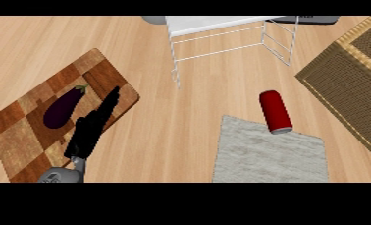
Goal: Pick the bell pepper from the placemat and place it in the tiered shelf
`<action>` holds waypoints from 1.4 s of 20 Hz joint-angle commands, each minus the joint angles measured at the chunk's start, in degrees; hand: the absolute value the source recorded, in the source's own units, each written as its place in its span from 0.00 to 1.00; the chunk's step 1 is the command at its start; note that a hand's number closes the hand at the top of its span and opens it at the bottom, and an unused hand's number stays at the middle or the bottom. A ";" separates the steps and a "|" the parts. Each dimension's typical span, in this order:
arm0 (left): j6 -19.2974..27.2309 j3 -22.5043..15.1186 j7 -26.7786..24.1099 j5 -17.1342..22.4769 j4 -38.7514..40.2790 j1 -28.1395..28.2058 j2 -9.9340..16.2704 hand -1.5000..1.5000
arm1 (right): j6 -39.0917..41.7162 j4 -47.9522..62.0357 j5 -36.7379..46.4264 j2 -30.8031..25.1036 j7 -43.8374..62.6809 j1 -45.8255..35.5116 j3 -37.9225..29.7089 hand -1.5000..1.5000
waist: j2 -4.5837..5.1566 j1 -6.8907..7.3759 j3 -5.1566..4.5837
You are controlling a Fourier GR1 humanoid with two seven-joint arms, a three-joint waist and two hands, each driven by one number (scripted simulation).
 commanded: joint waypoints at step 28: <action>-0.65 -1.31 1.34 -1.58 1.01 -3.47 -2.07 0.50 | -27.93 41.19 -5.93 4.51 -13.30 -2.72 -14.23 0.00 | 2.28 3.74 0.18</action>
